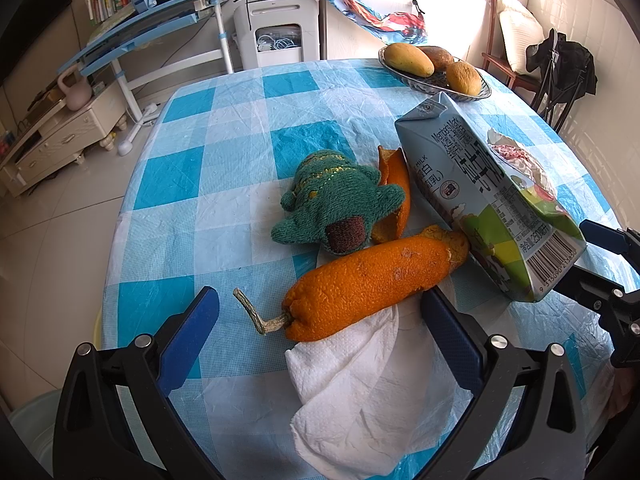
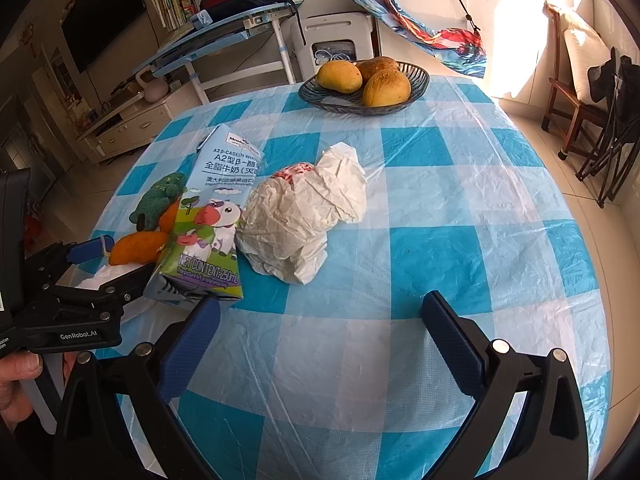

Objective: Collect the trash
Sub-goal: 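Grasp the long orange peel with the left tool while the right tool reaches the white tissue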

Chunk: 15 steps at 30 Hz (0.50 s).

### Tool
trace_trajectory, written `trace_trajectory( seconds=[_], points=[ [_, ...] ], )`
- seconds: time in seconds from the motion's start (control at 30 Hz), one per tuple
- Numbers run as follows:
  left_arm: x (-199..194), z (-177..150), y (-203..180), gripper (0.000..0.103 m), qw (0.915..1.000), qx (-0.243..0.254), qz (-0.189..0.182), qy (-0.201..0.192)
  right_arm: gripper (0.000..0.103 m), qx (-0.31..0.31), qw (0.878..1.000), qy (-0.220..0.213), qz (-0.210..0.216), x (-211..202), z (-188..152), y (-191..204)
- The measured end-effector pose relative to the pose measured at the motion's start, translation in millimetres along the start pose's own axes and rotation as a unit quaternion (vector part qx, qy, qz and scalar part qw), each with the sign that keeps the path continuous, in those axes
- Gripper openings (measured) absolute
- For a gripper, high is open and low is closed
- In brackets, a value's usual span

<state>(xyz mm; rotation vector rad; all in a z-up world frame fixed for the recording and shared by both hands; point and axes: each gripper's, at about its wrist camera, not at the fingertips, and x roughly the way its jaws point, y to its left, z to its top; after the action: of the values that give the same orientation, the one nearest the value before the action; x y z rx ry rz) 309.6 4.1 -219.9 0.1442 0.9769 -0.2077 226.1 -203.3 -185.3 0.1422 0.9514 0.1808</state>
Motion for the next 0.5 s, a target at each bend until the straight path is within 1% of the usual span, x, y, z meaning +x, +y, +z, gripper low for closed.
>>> trace_trajectory(
  seconds=[0.27,0.37,0.43,0.5],
  points=[
    [-2.0,-0.9,0.4,0.097,1.0,0.001,0.001,0.001,0.097,-0.004,1.0,0.002,-0.003,0.7,-0.7,1.2],
    [-4.0,-2.4,3.1,0.097,1.0,-0.006,0.003,0.006,0.097,-0.003,1.0,0.004,0.004,0.1,-1.1,-0.5],
    [-9.5,-6.3,8.0,0.097,0.9998,-0.017,0.002,-0.003,0.097,0.005,1.0,0.0,0.013,-2.2,-0.8,-3.5],
    [-17.4,-9.5,14.2,0.097,0.9993,-0.03,-0.011,-0.016,0.097,0.011,1.0,-0.017,0.011,-9.3,0.3,-4.8]
  ],
)
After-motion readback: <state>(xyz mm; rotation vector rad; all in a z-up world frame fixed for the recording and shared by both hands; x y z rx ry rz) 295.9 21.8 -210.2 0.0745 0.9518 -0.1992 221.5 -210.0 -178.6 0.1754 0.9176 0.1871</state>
